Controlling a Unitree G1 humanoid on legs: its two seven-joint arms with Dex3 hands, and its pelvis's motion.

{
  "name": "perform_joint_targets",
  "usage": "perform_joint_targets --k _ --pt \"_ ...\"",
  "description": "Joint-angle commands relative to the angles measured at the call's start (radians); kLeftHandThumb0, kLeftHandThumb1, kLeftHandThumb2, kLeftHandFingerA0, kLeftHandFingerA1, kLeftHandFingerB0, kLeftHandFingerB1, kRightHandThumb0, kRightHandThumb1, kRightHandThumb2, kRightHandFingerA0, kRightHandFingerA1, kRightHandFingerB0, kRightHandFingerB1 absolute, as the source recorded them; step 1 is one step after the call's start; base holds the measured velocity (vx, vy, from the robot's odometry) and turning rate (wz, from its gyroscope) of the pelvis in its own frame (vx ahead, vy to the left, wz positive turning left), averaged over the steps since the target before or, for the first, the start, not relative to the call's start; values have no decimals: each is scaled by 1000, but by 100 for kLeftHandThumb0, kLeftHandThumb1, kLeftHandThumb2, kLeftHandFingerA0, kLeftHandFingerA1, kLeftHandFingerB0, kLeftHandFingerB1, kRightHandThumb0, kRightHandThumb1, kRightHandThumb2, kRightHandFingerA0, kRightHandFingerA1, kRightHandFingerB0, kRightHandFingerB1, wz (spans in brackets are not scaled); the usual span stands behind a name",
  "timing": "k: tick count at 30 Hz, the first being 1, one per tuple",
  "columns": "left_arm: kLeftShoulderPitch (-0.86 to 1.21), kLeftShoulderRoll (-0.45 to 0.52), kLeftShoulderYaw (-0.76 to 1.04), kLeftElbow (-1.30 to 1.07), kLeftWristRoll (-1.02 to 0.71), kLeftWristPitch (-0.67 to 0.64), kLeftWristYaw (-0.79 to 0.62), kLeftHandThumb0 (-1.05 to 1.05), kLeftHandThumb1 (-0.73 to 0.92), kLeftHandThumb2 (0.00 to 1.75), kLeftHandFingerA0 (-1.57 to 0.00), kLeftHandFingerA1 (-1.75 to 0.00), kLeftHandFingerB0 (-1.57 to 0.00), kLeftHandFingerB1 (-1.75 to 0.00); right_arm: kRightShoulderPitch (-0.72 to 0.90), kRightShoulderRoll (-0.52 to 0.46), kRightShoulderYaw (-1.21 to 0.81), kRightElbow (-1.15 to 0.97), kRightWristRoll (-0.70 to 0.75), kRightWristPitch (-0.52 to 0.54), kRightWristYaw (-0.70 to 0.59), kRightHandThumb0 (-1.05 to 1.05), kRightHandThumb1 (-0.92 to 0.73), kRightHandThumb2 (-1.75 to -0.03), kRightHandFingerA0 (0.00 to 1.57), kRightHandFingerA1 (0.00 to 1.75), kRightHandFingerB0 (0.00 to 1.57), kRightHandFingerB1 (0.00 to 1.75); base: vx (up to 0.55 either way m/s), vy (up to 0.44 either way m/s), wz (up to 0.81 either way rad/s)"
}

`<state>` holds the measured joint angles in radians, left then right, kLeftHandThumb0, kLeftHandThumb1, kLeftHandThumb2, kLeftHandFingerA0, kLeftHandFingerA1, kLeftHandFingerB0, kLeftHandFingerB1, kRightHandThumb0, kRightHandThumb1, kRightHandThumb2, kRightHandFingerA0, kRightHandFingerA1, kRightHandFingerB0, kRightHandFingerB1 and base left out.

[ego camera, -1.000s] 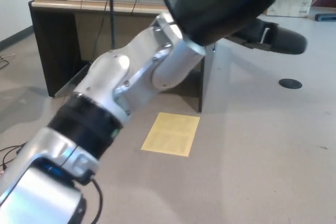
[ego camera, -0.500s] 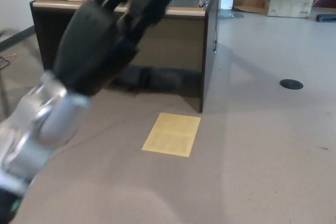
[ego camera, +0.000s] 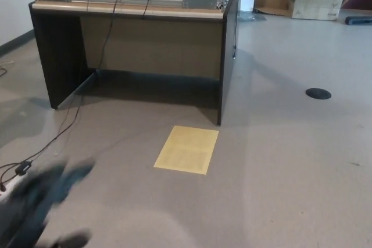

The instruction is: A person hands over a black lunchbag to the robot and the robot uses its left hand to grab the strips of the lunchbag, the gives it back to the person.

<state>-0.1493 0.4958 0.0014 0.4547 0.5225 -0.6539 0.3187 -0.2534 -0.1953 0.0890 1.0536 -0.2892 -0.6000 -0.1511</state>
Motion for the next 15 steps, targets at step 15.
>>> perform_joint_targets --k 15 --pt "122 -35 136 537 -216 -147 -25 -67 70 63 -44 -38 -34 -33 -19 -17 -6 13 10 27 -28 -57 -55 -93 47 61 37 53 0 0 0"
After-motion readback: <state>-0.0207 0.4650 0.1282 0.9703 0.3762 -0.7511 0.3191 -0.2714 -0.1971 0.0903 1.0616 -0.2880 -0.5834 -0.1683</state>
